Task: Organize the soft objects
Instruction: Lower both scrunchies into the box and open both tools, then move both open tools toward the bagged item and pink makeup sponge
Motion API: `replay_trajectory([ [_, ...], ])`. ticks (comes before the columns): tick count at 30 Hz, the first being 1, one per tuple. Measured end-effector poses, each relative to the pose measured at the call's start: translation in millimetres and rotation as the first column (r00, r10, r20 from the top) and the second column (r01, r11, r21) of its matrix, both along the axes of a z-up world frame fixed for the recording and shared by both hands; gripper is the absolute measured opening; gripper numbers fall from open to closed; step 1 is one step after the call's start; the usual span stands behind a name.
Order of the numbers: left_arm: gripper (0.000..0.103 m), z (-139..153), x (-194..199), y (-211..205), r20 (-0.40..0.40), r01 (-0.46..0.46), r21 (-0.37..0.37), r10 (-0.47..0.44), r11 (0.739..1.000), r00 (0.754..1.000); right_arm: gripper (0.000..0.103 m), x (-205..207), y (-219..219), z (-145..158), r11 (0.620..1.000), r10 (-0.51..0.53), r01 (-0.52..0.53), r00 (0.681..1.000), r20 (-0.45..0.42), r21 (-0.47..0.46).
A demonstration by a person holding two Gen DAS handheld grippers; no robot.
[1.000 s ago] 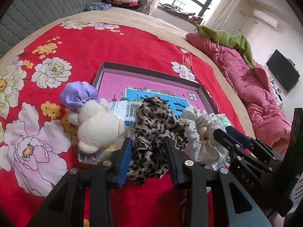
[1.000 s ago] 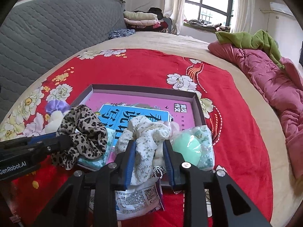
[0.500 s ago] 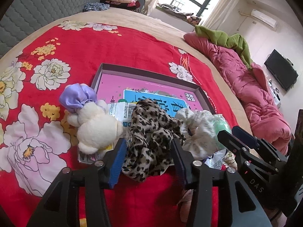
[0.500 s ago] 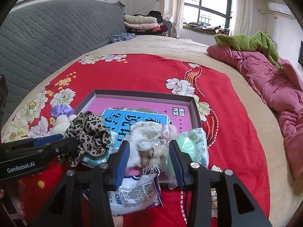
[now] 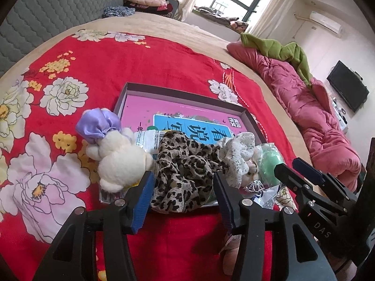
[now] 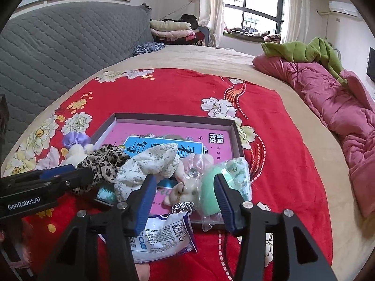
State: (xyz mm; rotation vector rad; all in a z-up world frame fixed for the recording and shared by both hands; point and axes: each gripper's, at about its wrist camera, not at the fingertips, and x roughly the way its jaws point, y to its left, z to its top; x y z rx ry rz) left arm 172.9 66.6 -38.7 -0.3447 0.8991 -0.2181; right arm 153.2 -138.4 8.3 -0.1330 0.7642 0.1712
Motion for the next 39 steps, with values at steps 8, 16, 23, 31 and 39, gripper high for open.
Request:
replay_trajectory([
  [8, 0.061, 9, -4, 0, 0.020, -0.009, 0.008, 0.008, 1.000, 1.000, 0.059, -6, -6, 8, 0.999, -0.012, 0.012, 1.000, 0.027, 0.031],
  [16, 0.068, 23, -14, 0, 0.057, -0.007, 0.030, 0.005, 1.000, 0.998, 0.064, -17, -12, 16, 0.998, -0.009, 0.006, 0.999, 0.042, 0.056],
  [23, 0.073, 34, -27, 3, 0.090, -0.027, 0.045, 0.023, 0.999, 0.996, 0.067, -32, -23, 27, 0.996, 0.007, -0.013, 0.998, 0.068, 0.087],
  [31, 0.075, 48, -44, -1, 0.128, -0.028, 0.078, 0.018, 0.997, 0.992, 0.074, -54, -28, 28, 0.995, 0.034, -0.040, 0.997, 0.062, 0.092],
  [39, 0.078, 62, -61, -6, 0.161, -0.028, 0.105, 0.010, 0.994, 0.987, 0.075, -71, -37, 30, 0.993, 0.025, -0.031, 0.998, 0.055, 0.111],
])
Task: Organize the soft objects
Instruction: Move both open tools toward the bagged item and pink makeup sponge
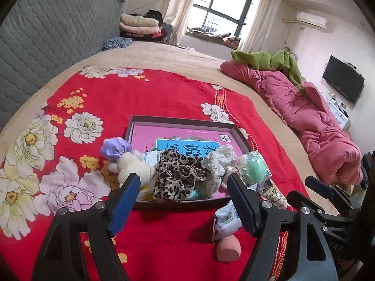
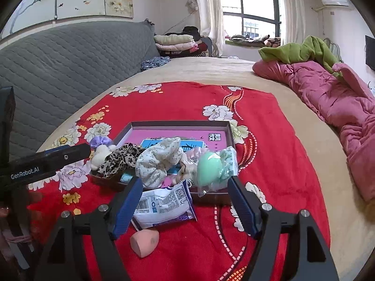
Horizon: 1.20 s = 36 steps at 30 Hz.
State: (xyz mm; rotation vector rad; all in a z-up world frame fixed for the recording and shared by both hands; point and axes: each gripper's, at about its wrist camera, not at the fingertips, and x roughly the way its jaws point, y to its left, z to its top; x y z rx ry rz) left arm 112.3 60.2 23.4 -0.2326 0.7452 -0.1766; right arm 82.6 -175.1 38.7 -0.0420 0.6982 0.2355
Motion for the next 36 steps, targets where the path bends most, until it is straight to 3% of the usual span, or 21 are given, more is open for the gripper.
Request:
replay_trajectory([
  [8, 0.079, 11, -16, -2, 0.018, -0.010, 0.027, 0.010, 1.000, 1.000, 0.075, -15, -5, 6, 1.000, -0.001, 0.001, 1.000, 0.007, 0.031],
  [14, 0.079, 11, -31, -3, 0.003, -0.005, 0.037, 0.005, 0.999, 1.000, 0.075, -27, 9, -19, 0.999, 0.037, -0.033, 0.996, -0.078, 0.042],
  [21, 0.079, 1, -42, -5, -0.036, 0.016, 0.051, -0.015, 0.999, 0.999, 0.075, -34, 26, -55, 0.996, 0.075, -0.065, 0.977, -0.198, 0.055],
  [36, 0.079, -31, -41, -24, -0.127, 0.080, 0.067, -0.071, 0.995, 0.989, 0.075, -37, 38, -80, 0.995, 0.100, -0.091, 0.961, -0.257, 0.045],
])
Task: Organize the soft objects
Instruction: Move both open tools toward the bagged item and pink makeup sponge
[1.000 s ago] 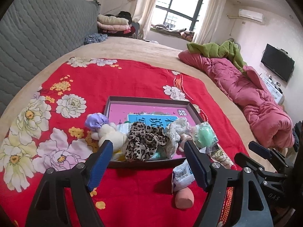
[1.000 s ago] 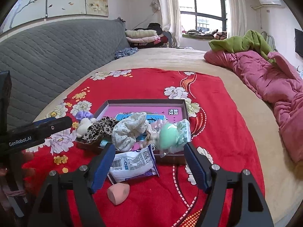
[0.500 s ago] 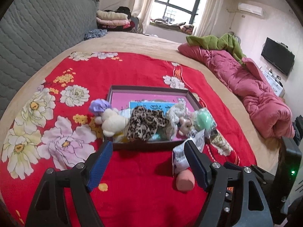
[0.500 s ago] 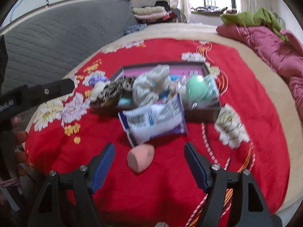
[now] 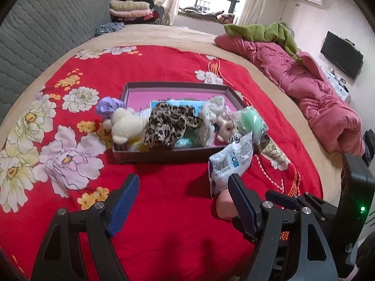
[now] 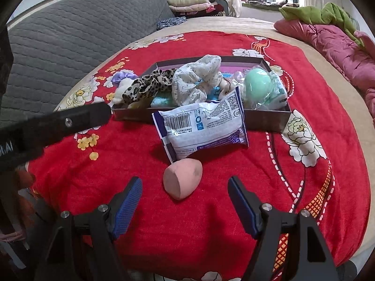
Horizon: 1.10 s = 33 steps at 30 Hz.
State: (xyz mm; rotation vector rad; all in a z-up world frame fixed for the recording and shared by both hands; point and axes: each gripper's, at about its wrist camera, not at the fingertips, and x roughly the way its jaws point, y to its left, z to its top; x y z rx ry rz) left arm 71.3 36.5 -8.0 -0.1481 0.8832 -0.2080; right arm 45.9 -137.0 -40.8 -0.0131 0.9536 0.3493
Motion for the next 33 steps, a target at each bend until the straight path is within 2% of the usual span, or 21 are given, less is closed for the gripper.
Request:
replay_trajectory([
  [22, 0.079, -25, 7, 1, -0.057, 0.006, -0.005, -0.006, 1.000, 0.998, 0.075, 22, 13, -30, 1.000, 0.017, -0.018, 0.999, -0.028, -0.012],
  [29, 0.079, -35, 9, -6, -0.078, 0.023, -0.004, -0.024, 1.000, 0.997, 0.074, 25, 22, -40, 0.998, 0.037, -0.038, 0.999, -0.022, -0.057],
  [31, 0.079, -38, 9, -9, -0.081, 0.022, -0.003, -0.022, 1.000, 0.997, 0.072, 27, 23, -42, 0.997, 0.036, -0.037, 0.999, -0.018, -0.069],
  [33, 0.079, -42, 9, -12, -0.085, 0.028, -0.006, -0.028, 1.000, 0.996, 0.064, 28, 22, -43, 0.996, 0.034, -0.034, 0.999, -0.007, -0.081],
])
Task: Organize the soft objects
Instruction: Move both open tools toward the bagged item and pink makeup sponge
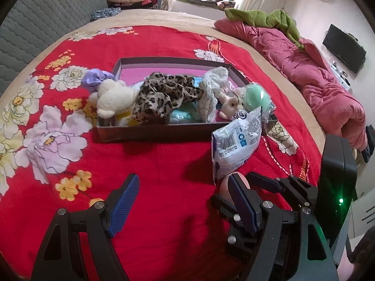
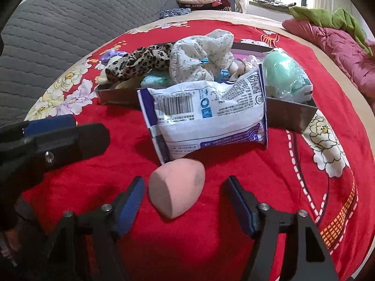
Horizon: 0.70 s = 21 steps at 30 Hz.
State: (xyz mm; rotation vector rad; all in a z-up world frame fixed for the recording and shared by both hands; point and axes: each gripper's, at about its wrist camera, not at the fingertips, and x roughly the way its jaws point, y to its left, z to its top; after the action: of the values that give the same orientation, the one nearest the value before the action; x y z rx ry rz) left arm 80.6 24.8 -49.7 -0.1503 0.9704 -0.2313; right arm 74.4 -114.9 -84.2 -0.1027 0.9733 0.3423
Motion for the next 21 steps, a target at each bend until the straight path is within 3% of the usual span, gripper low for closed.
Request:
replay_trajectory([
  [9, 0.079, -15, 5, -13, -0.027, 0.022, -0.025, -0.022, 0.999, 0.999, 0.045, 1, -6, 2, 0.999, 0.036, -0.036, 0.999, 0.007, 0.036],
  [21, 0.079, -30, 25, -34, -0.021, 0.072, -0.082, -0.074, 0.994, 0.997, 0.041, -4, -25, 8, 0.993, 0.079, -0.078, 0.997, -0.008, 0.090],
])
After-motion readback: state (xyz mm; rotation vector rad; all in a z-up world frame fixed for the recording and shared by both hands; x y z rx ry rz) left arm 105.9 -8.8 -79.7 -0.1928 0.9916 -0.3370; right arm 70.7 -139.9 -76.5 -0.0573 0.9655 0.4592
